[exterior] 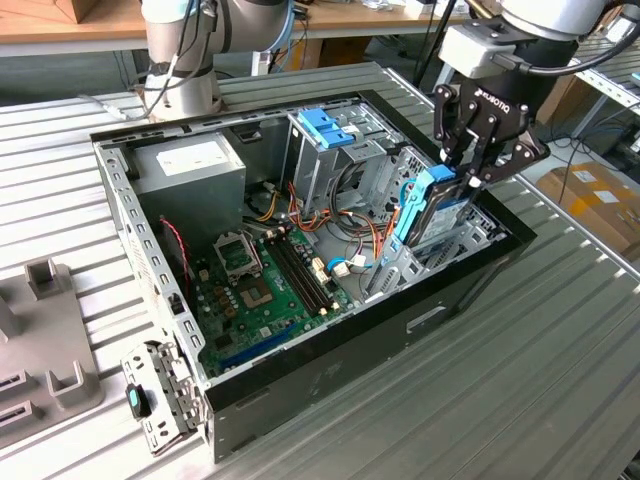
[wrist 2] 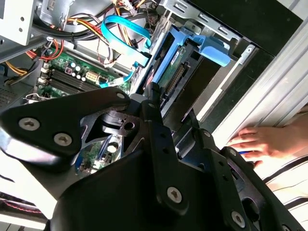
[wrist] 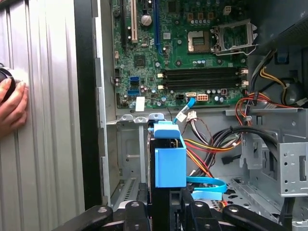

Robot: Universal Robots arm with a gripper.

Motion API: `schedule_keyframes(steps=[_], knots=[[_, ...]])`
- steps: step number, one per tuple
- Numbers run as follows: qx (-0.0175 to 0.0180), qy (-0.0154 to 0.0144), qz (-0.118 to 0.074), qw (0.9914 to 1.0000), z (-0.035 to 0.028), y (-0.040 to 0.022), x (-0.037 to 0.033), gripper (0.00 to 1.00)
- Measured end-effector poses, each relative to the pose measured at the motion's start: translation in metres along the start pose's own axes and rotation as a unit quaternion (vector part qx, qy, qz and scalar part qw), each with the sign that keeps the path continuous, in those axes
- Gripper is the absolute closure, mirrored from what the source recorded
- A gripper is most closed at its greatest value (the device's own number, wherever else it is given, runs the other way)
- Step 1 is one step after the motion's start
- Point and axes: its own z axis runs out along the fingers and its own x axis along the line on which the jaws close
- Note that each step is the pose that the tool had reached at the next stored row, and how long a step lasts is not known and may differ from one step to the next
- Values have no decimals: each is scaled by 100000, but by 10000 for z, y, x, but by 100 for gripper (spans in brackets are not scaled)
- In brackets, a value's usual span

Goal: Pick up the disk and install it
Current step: 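Insert the disk into the insertion slot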

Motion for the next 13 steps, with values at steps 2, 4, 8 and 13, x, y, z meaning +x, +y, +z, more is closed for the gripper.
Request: schedule_keyframes(steps=[2,4,8,13], knots=[[0,7,-2,100000,3,0,0,65],[-2,13,-3,100000,4,0,0,65],[-5,-8,-3,100000,15,0,-1,65],[-4,8,0,100000,129,1,-6,65]])
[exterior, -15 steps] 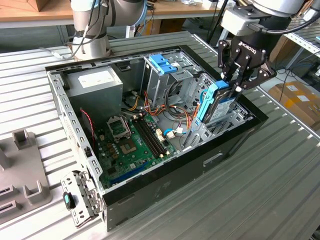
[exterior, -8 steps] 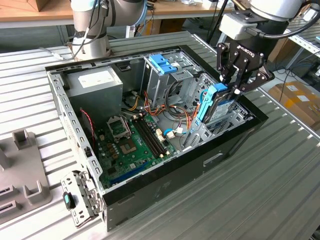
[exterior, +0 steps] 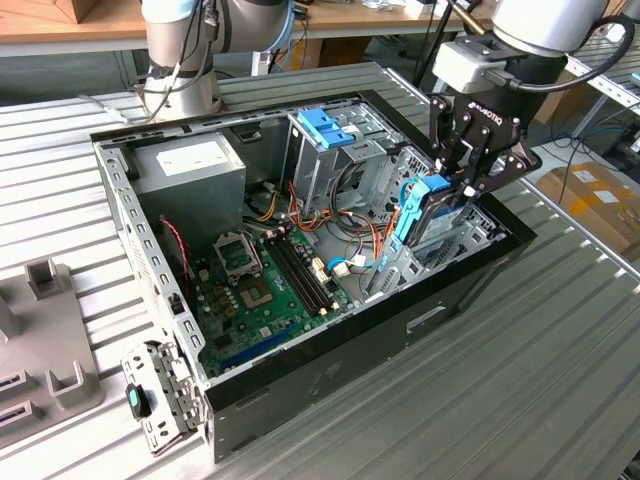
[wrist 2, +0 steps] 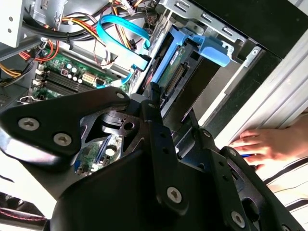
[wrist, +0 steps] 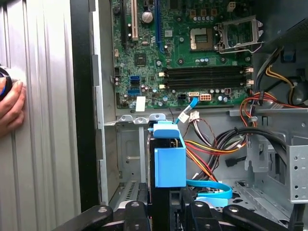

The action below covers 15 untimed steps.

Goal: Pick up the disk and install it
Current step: 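Insert the disk into the insertion slot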

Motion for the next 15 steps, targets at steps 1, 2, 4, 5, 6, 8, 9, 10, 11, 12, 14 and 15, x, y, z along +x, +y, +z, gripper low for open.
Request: schedule_keyframes(steps=[1,2,4,5,6,8,9,10,11,12,14,15], knots=[[0,9,-2,100000,18,0,-1,65],[1,12,-3,100000,37,0,-2,65],[0,15,0,100000,106,0,-5,65],[0,7,-1,100000,130,1,-6,65],[-1,13,2,100000,151,1,-7,65],[5,-13,-4,100000,171,0,-8,65],[1,0,-3,100000,172,0,-8,65],[1,7,-2,100000,172,0,-8,65],[1,7,-4,100000,172,0,-8,65],[2,8,-4,100000,172,0,-8,65],[1,6,-2,100000,172,1,-8,65],[0,5,-1,100000,172,1,-8,65]])
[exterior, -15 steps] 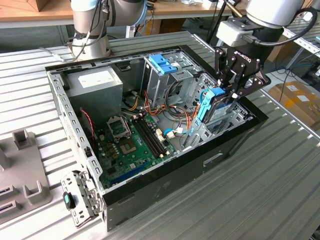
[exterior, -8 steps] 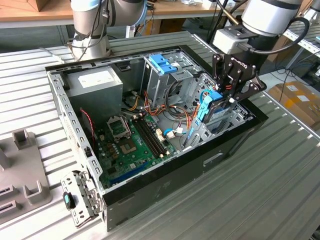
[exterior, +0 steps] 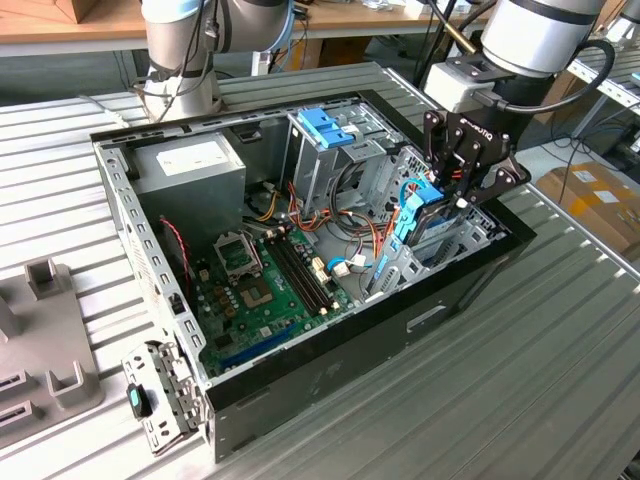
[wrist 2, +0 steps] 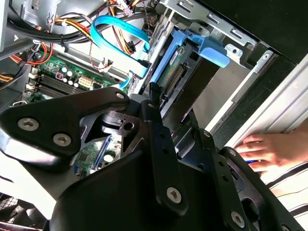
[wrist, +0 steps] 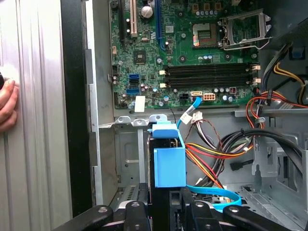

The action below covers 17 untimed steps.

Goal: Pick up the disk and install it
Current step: 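Insert the disk into the insertion slot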

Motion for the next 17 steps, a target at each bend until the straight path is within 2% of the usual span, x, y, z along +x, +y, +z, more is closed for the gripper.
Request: schedule_keyframes(steps=[3,4,8,13,17], knots=[[3,-56,-1,100000,4,0,-1,64],[1,-34,-3,100000,3,0,-1,58],[1,-4,-5,100000,1,0,0,58],[2,-6,-1,100000,82,2,-4,58],[2,8,1,100000,94,2,-4,58]])
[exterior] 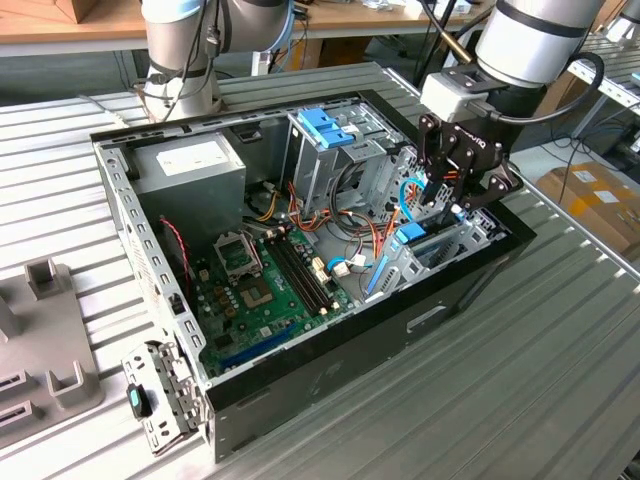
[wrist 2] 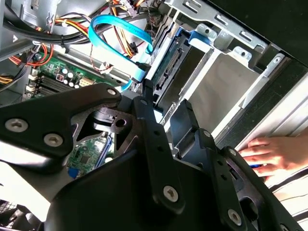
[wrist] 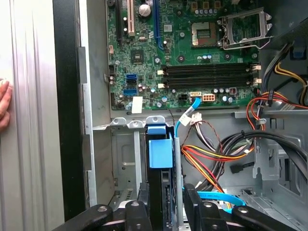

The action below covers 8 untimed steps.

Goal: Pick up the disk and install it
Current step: 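Insert the disk into the insertion slot, then insert the first disk wire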

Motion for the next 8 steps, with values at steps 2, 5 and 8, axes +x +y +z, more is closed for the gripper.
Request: schedule_keyframes(steps=[2,5,8], knots=[[7,-22,9,100000,3,13,2,58],[13,-9,-5,100000,8,18,1,58],[12,-13,-2,100000,15,18,2,58]])
